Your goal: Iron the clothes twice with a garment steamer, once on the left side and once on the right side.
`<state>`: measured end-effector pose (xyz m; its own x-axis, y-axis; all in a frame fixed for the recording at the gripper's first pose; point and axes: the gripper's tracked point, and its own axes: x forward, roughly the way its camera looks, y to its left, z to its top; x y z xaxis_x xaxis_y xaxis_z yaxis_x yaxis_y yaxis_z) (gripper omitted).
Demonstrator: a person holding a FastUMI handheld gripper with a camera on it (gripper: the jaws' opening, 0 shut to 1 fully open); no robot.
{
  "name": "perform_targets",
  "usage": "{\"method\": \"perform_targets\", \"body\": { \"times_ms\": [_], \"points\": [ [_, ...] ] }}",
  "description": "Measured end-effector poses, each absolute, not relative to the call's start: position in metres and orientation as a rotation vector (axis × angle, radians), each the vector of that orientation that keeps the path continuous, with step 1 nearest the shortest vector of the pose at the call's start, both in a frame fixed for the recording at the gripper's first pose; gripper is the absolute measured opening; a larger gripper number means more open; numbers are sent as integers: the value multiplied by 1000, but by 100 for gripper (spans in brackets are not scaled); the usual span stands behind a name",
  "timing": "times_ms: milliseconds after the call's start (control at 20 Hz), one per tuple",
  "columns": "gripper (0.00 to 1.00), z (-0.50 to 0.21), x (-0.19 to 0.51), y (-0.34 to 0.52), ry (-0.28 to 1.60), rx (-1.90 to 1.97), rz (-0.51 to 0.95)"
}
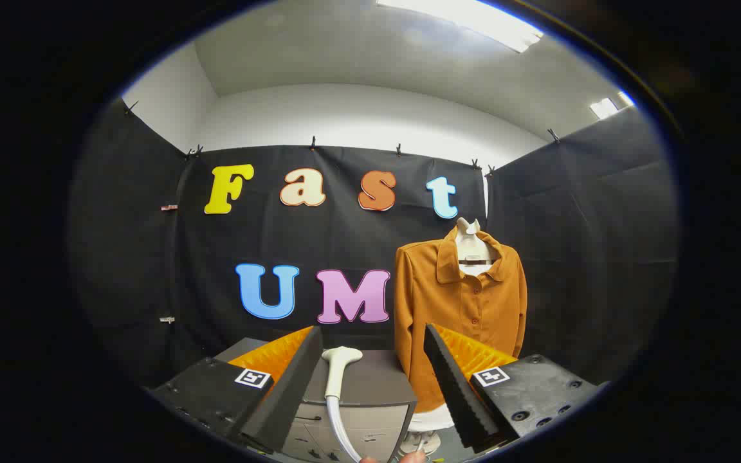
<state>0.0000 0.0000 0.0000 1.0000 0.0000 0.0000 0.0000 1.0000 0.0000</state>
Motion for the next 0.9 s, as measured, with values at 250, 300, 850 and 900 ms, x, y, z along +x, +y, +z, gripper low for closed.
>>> {"method": "perform_targets", "body": {
  "times_ms": [250,300,850,900],
  "points": [
    [98,-1,-3,4,1,-8,0],
    [98,-1,-3,5,1,-8,-1],
    [98,-5,1,4,9,-6,-7],
    [98,-7,2,6,17,-3,-2]
  ]
}}
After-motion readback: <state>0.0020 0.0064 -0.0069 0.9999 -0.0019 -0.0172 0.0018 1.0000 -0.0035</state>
